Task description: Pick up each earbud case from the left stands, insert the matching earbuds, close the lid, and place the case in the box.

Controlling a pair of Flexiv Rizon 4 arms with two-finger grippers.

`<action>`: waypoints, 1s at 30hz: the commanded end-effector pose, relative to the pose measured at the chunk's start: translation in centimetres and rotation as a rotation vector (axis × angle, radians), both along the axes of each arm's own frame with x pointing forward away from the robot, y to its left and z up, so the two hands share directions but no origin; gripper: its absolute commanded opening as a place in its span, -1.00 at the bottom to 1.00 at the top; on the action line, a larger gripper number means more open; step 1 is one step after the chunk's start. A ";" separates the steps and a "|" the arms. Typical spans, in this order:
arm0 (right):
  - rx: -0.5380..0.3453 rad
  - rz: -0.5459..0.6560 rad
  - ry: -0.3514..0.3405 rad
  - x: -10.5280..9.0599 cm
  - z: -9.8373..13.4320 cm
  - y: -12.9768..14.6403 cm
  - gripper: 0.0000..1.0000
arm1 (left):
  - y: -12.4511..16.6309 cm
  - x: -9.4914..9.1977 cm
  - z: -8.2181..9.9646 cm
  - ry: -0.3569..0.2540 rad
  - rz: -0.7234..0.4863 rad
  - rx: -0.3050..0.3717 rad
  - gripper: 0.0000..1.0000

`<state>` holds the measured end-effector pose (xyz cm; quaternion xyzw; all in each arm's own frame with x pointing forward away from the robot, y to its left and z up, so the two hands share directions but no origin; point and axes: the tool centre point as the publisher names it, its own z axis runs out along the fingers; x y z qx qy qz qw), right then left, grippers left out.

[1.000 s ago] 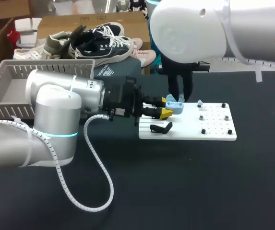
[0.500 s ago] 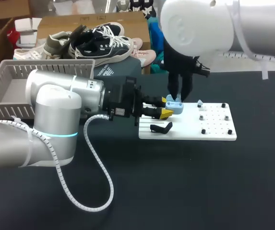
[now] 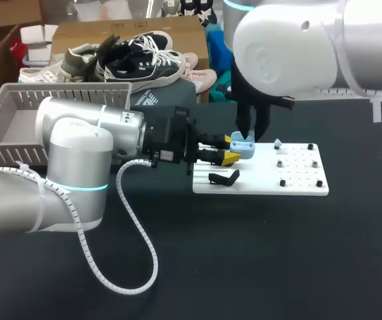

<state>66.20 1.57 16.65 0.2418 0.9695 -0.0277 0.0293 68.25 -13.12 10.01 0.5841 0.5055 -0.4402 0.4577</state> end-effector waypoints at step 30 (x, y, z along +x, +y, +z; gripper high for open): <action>-0.095 0.013 -0.038 0.7 -1.5 0.2 -1.00 | 0.0 -0.1 -0.1 -0.002 0.004 -0.001 -1.00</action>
